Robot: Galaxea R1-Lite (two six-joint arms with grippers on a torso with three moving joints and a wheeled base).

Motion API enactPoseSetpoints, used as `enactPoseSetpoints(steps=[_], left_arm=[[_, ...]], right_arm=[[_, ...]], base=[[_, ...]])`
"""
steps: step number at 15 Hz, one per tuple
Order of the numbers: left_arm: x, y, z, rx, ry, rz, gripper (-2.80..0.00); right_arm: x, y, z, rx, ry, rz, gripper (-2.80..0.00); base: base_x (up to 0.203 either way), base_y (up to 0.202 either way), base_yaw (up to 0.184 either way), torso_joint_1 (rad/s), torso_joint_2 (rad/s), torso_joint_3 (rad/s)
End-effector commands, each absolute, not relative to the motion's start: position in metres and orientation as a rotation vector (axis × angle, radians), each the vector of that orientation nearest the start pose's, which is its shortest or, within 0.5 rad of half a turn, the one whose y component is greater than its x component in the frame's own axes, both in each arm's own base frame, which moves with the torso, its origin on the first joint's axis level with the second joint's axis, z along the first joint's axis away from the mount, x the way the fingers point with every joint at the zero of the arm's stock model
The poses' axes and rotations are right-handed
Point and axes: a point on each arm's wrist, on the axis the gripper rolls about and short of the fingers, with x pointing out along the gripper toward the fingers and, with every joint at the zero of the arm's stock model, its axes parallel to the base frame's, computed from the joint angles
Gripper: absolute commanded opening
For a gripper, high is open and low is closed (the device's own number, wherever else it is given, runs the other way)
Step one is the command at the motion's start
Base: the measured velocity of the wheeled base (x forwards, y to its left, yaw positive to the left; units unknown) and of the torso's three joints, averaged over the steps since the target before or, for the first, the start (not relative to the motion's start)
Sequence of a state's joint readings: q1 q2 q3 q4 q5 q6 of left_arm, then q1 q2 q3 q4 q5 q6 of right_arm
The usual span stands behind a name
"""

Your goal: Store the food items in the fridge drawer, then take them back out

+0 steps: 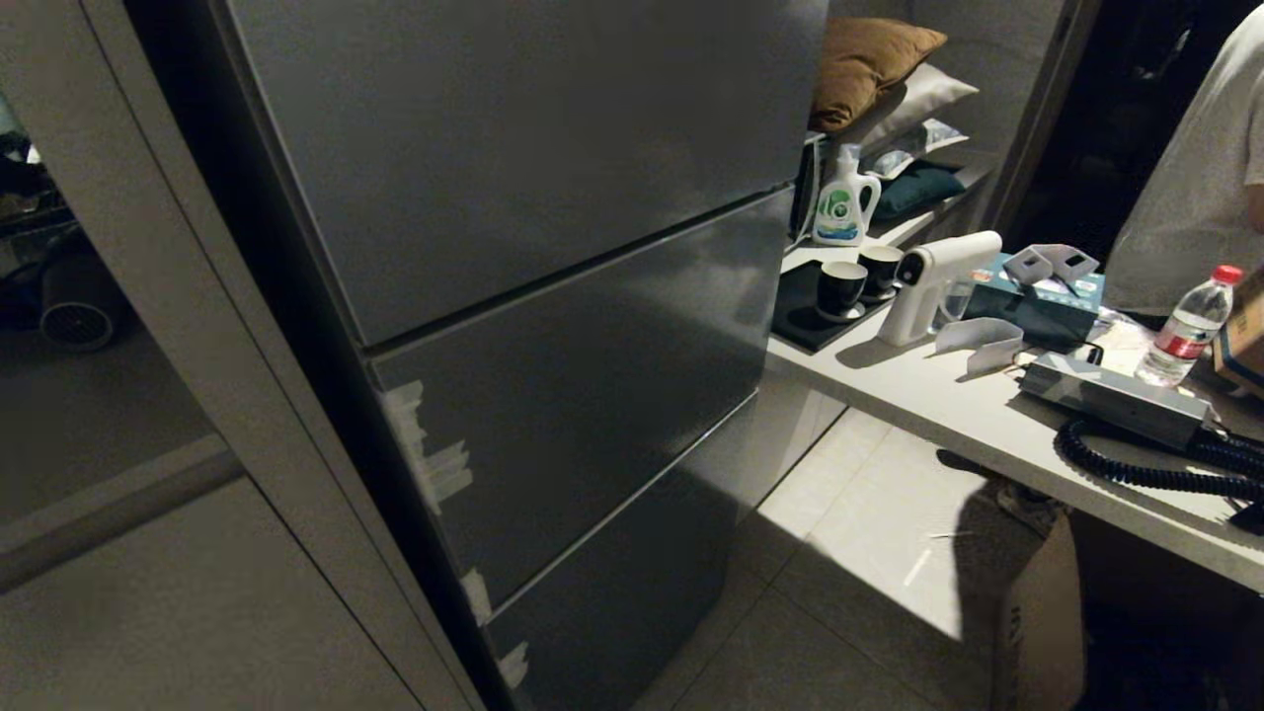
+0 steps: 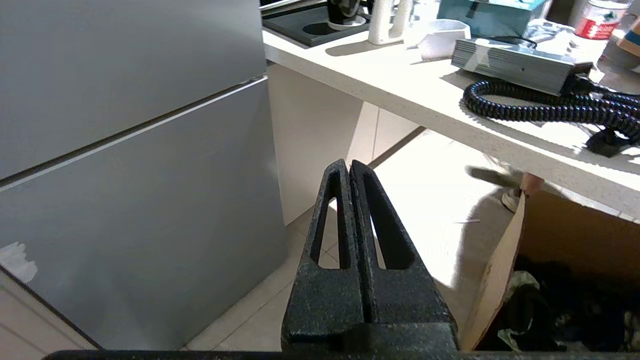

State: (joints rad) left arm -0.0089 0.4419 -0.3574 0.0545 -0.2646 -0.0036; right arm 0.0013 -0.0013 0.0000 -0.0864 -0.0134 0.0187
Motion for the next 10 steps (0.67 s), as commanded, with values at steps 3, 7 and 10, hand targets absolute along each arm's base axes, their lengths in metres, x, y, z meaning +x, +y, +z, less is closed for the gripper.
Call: enactPoseSetpoints(steps=[3, 7, 10], left_arm=[[0.12, -0.008, 0.185, -0.055, 0.326, -0.328, -2.8], [0.167, -0.01, 0.198, -0.016, 0.19, -0.189, -2.8], [0.185, -0.02, 0.196, -0.006, 0.168, -0.182, -2.8]], right_arm=[[-0.021, 0.0, 0.076, 0.02, -0.058, -0.012, -2.8], [-0.021, 0.0, 0.076, 0.019, -0.058, -0.012, -2.8], [-0.021, 0.0, 0.076, 0.02, -0.058, -0.012, -2.8]], base=[[0.0, 0.0, 0.0, 0.0, 0.0, 0.0], [0.0, 0.0, 0.0, 0.0, 0.0, 0.0], [0.0, 0.0, 0.0, 0.0, 0.0, 0.0]])
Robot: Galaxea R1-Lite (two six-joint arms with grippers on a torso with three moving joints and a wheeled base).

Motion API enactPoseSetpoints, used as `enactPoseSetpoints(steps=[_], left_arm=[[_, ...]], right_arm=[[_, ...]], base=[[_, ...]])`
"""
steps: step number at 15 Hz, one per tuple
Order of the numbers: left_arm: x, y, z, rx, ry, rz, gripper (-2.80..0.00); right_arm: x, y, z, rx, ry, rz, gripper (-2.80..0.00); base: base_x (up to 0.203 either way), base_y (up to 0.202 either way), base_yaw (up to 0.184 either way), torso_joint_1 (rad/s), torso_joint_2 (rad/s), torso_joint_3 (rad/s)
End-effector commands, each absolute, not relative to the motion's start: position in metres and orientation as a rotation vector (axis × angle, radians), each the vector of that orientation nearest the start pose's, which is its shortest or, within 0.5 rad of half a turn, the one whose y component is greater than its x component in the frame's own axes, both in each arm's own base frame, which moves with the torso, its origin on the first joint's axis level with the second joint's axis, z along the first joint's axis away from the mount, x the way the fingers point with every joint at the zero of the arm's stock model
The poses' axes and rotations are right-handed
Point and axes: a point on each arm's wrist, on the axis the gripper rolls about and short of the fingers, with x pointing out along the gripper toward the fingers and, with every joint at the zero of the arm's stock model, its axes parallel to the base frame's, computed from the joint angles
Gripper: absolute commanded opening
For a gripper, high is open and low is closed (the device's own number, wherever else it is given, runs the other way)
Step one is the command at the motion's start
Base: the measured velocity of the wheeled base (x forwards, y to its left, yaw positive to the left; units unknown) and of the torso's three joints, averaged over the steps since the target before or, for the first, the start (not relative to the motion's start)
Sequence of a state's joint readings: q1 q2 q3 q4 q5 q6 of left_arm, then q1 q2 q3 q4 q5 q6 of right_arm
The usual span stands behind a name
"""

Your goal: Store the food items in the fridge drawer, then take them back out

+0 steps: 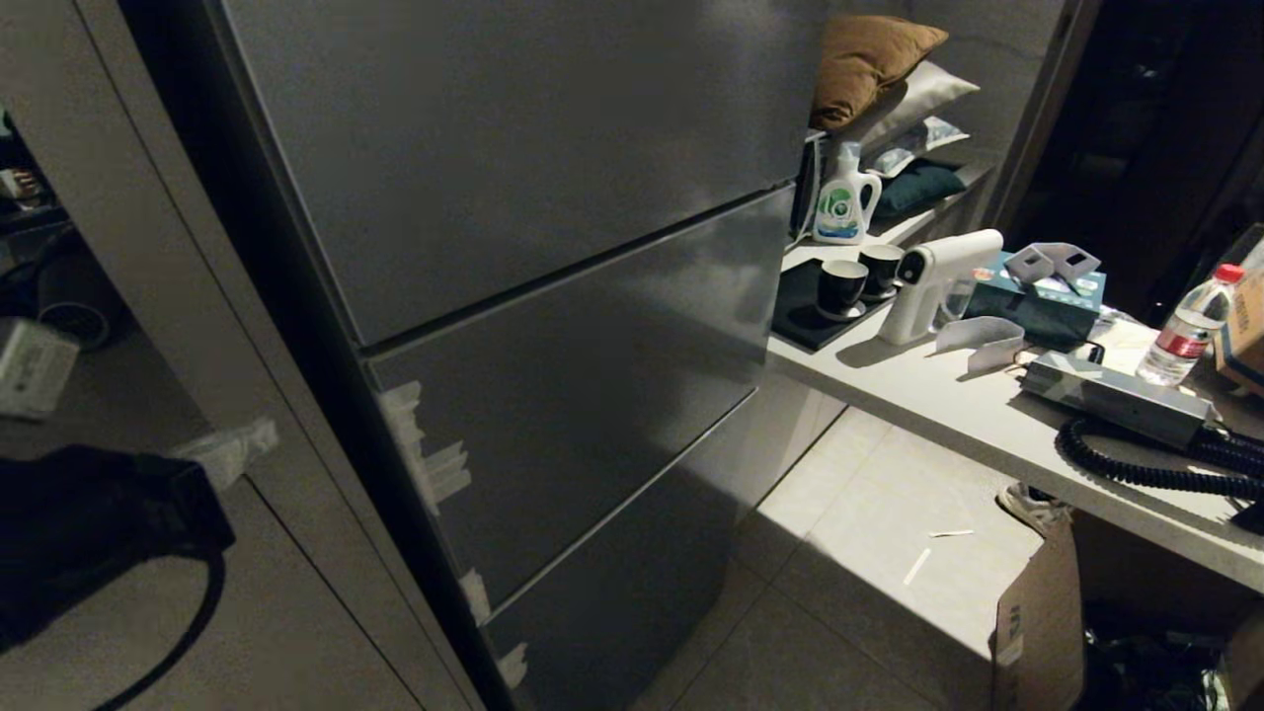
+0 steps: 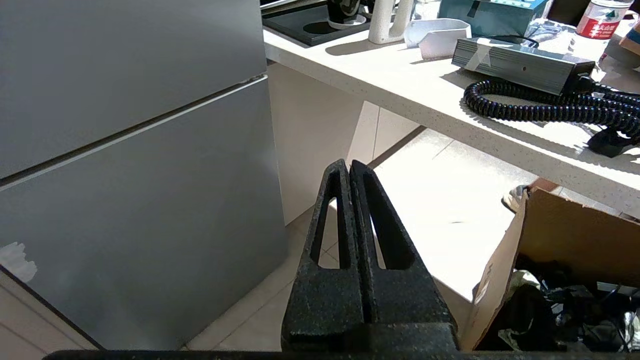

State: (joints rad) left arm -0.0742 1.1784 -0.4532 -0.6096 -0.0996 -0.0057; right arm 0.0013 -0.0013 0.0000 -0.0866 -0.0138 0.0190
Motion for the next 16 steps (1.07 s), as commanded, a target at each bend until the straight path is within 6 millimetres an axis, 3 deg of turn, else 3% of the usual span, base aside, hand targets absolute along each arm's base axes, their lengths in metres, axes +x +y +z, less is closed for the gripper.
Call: enactPoseSetpoints(steps=[1, 6, 16], left_arm=[[0.192, -0.022, 0.196, -0.003, 0.154, -0.169, -2.8], [0.208, -0.028, 0.197, -0.004, 0.143, -0.161, -2.8], [0.218, -0.031, 0.199, -0.003, 0.143, -0.152, -2.8]], right_arm=[[-0.021, 0.0, 0.076, 0.02, -0.057, -0.012, -2.8], [-0.021, 0.0, 0.076, 0.019, -0.058, -0.012, -2.8], [-0.021, 0.0, 0.076, 0.02, -0.058, -0.012, -2.8]], base=[[0.0, 0.0, 0.0, 0.0, 0.0, 0.0], [0.0, 0.0, 0.0, 0.0, 0.0, 0.0], [0.0, 0.0, 0.0, 0.0, 0.0, 0.0]])
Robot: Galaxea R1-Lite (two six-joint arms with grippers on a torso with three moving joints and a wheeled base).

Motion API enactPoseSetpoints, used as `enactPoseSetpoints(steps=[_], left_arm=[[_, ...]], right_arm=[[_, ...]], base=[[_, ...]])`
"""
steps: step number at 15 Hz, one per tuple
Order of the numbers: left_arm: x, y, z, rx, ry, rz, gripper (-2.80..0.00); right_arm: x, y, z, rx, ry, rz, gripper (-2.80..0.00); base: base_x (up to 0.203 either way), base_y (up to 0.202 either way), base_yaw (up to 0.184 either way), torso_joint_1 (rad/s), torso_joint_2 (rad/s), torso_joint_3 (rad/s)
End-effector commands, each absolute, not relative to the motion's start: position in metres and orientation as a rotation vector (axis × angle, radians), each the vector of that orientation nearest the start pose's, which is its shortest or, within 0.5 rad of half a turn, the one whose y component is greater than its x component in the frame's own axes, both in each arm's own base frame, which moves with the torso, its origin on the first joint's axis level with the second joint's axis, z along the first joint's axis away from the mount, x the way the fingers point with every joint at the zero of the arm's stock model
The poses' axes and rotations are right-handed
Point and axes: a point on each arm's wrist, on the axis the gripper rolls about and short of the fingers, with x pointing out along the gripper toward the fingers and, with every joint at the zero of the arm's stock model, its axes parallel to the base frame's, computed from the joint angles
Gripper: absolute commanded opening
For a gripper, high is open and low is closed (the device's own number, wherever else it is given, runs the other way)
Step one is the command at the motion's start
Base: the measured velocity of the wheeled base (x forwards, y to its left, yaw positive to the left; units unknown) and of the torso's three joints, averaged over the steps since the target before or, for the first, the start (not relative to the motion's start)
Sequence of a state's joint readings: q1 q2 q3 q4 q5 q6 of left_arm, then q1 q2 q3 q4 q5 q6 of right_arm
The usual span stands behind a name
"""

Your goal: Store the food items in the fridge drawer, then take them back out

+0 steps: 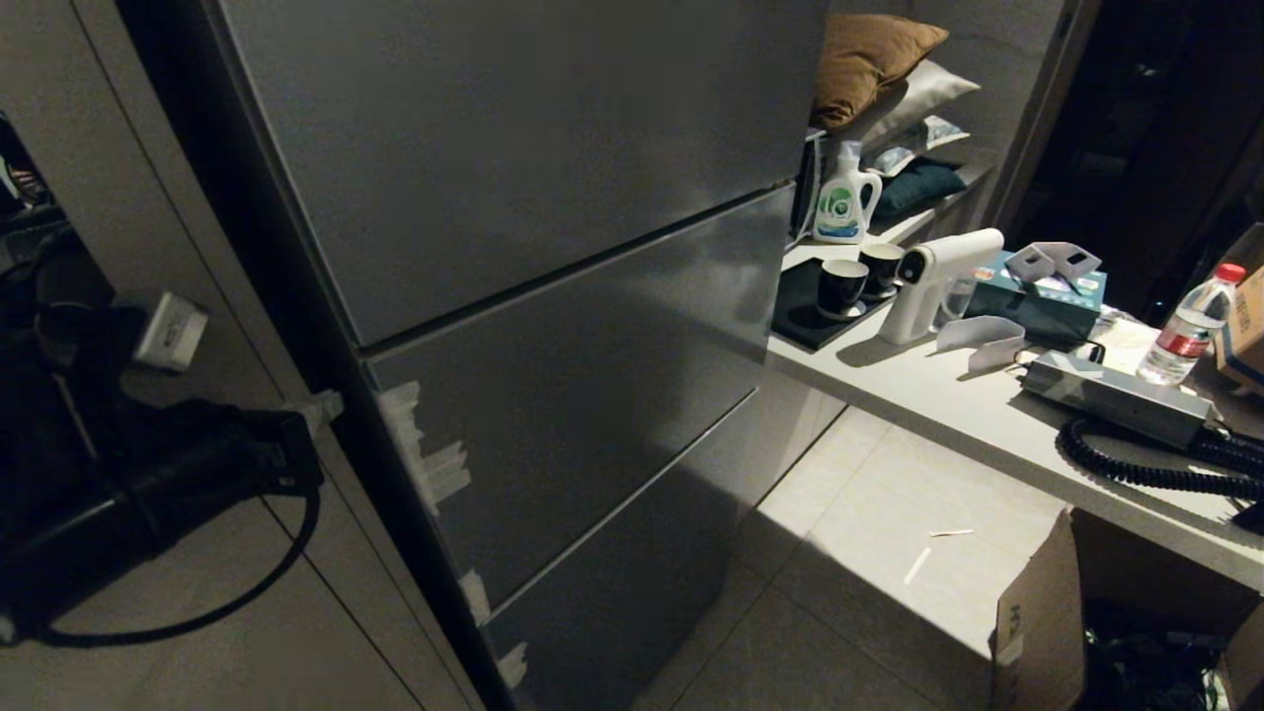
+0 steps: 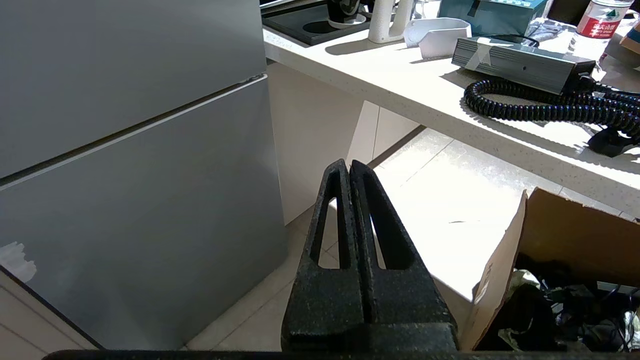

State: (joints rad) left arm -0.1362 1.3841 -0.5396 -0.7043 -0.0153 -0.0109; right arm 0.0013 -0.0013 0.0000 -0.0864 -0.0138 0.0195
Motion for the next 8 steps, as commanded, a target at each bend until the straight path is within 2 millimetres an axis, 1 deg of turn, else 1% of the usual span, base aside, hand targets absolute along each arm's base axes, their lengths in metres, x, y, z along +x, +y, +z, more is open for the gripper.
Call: enactPoseSetpoints(steps=[1, 5, 8], left_arm=[[0.222, -0.031, 0.199, -0.003, 0.138, -0.152, -2.8], [0.232, -0.033, 0.196, -0.002, 0.108, -0.128, -2.8], [0.232, -0.039, 0.195, -0.002, 0.109, -0.154, -2.8]], right_arm=[[-0.021, 0.0, 0.076, 0.02, -0.058, -0.012, -2.8], [-0.021, 0.0, 0.076, 0.02, -0.058, -0.012, -2.8], [-0.021, 0.0, 0.076, 0.019, -0.057, -0.012, -2.8]], base=[[0.0, 0.0, 0.0, 0.0, 0.0, 0.0], [0.0, 0.0, 0.0, 0.0, 0.0, 0.0], [0.0, 0.0, 0.0, 0.0, 0.0, 0.0]])
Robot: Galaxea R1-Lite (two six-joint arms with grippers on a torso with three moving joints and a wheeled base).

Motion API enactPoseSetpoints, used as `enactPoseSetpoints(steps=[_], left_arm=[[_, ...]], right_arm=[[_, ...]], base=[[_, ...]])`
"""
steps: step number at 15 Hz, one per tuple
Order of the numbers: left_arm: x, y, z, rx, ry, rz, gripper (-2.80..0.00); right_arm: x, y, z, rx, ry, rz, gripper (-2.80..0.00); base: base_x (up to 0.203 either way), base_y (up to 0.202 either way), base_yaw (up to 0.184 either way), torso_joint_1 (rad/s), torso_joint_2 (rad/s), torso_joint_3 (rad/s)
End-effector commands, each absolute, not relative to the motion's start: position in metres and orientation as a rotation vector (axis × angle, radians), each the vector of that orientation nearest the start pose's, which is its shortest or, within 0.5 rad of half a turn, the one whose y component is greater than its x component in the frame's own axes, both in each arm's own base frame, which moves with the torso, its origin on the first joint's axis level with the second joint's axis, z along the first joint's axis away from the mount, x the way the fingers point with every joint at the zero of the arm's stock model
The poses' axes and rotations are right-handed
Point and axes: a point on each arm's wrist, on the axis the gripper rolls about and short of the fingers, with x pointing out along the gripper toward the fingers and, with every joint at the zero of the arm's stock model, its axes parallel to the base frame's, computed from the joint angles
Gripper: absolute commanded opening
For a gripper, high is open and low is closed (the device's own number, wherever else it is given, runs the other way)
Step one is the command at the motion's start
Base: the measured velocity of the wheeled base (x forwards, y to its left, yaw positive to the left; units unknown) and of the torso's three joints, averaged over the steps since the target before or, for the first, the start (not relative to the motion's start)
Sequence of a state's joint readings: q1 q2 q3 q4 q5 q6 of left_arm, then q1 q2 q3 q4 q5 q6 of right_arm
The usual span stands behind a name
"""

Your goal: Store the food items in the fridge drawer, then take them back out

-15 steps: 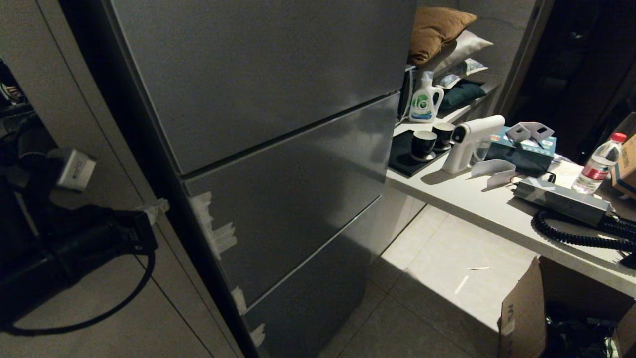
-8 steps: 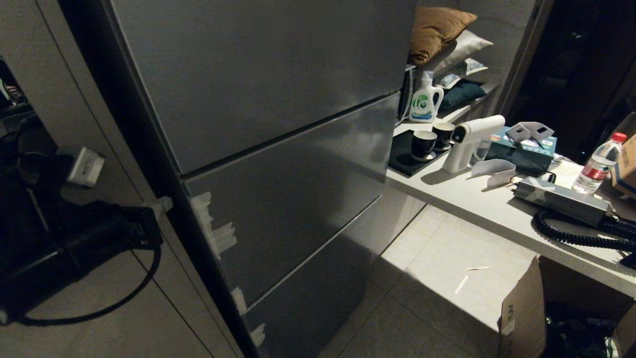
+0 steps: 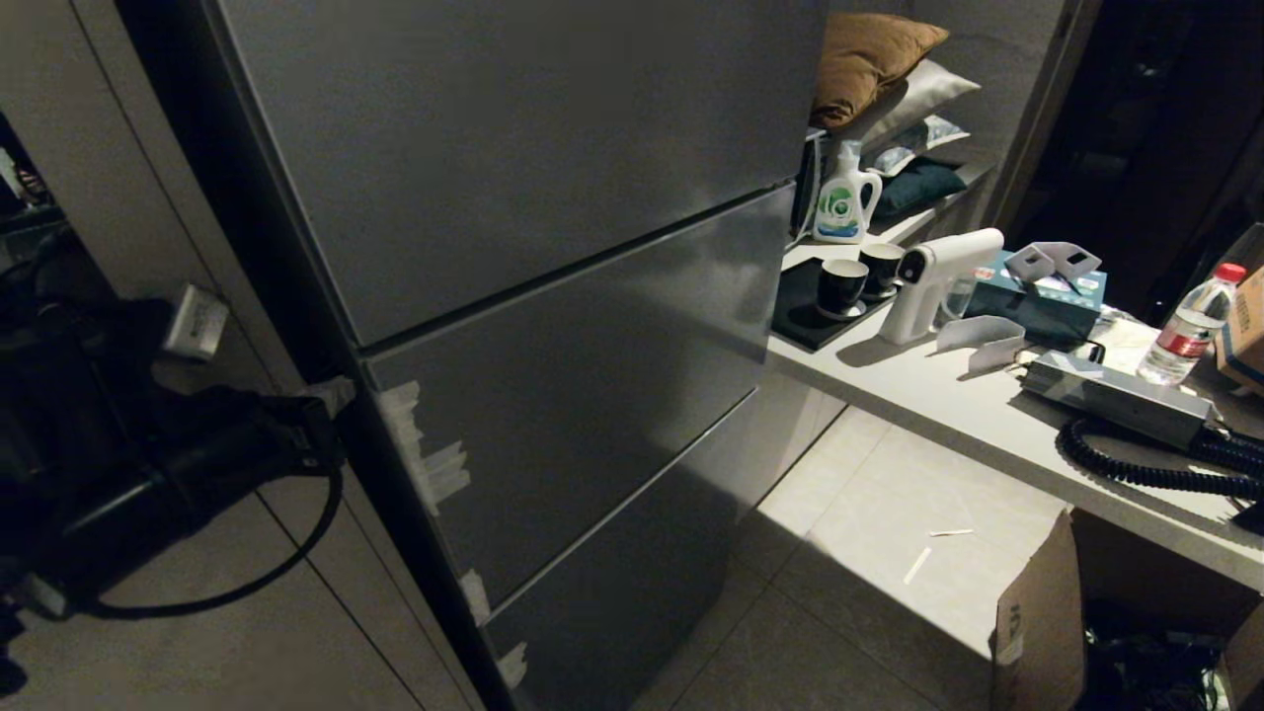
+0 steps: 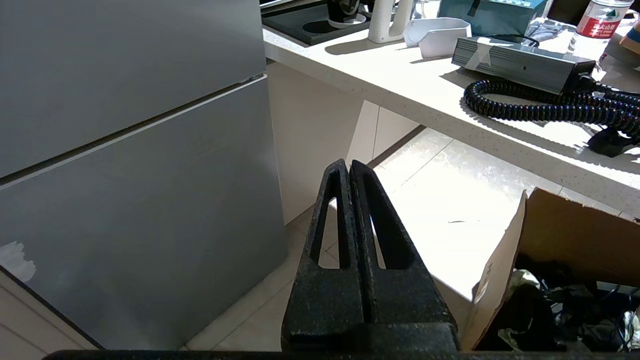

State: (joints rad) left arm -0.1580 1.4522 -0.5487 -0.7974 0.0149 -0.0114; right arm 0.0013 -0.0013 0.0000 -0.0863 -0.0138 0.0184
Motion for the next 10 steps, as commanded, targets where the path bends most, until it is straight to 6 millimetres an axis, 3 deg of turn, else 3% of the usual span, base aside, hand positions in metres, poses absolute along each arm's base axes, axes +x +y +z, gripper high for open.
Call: enactPoseSetpoints(steps=[1, 10], left_arm=[[0.231, -0.041, 0.195, -0.002, 0.109, -0.16, -2.8], [0.215, -0.063, 0.194, -0.026, 0.113, -0.251, -2.8]], right_arm=[[-0.021, 0.0, 0.076, 0.019, -0.058, -0.012, -2.8], [-0.021, 0.0, 0.076, 0.02, -0.057, -0.012, -2.8]], base=[[0.0, 0.0, 0.0, 0.0, 0.0, 0.0], [0.0, 0.0, 0.0, 0.0, 0.0, 0.0]])
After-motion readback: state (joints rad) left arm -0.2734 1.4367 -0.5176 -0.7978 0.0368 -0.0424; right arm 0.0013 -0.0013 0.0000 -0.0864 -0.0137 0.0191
